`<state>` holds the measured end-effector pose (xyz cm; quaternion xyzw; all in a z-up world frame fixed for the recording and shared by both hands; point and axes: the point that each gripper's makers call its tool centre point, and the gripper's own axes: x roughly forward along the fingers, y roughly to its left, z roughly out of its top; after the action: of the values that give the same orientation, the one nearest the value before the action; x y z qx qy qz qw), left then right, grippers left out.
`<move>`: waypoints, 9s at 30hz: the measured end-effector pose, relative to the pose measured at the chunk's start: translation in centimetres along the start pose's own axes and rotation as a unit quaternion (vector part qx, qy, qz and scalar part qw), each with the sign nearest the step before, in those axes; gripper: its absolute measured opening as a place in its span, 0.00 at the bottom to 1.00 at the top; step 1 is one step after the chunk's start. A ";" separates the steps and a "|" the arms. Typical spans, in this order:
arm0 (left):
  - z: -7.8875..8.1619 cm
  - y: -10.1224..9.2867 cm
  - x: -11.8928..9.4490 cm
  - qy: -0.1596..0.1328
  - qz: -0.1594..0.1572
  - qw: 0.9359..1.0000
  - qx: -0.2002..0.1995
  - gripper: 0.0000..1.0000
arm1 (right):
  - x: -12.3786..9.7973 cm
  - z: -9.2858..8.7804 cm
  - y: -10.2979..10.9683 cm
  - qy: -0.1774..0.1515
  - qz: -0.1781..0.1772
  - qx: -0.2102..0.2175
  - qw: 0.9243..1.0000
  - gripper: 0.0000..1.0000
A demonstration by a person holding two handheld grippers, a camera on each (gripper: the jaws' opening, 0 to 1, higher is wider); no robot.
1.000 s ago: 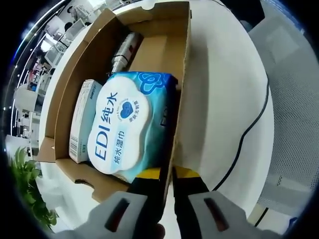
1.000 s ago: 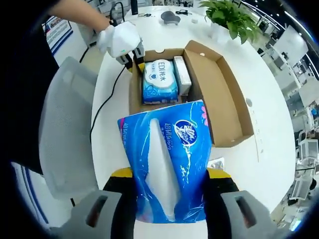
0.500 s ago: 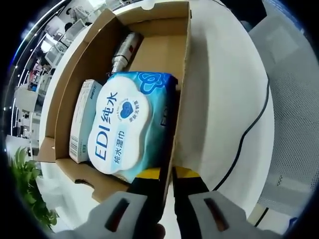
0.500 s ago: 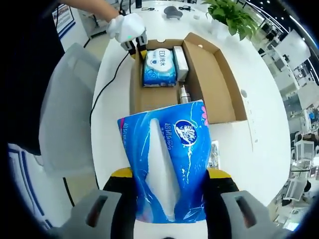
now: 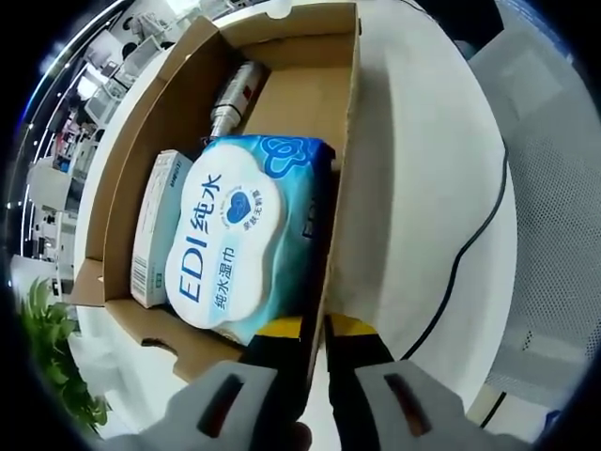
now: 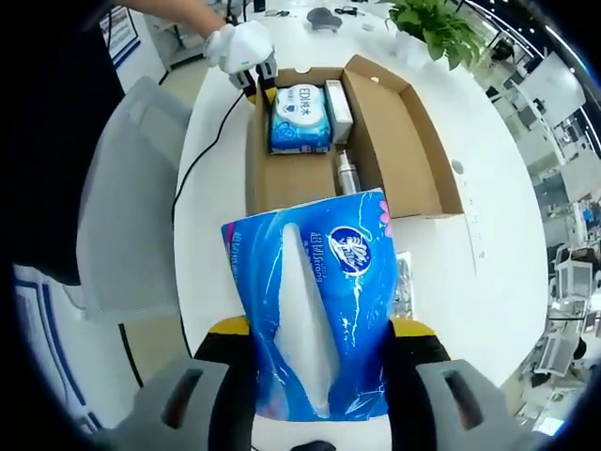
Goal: Operate the shoe box by opening the lid, removing the specified soft item, and placing it in the target area until the item is outside and the box remains undamaged.
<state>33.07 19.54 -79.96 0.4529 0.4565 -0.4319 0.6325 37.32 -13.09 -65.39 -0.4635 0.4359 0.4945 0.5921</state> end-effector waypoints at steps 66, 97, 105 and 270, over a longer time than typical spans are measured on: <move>0.0 -0.3 -0.2 0.006 -0.012 1.000 -0.008 0.05 | 2.5 -6.3 -8.8 0.005 -0.027 -0.002 1.000 0.51; 0.1 -0.3 0.0 0.005 -0.012 1.000 -0.007 0.05 | 6.0 -6.7 -9.9 0.009 -0.041 0.017 0.999 0.51; 0.1 -0.2 0.0 0.005 -0.012 1.000 -0.007 0.05 | 7.3 -7.0 -9.6 0.008 -0.043 0.022 0.999 0.51; -0.1 -0.3 0.0 0.019 -0.024 1.000 0.004 0.04 | -5.2 8.7 -1.4 -0.247 -0.236 0.216 0.915 0.61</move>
<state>32.80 19.54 -80.00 0.4524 0.4772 -0.4403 0.6113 38.48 -5.64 -58.47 -0.2767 0.2496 0.3328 0.8662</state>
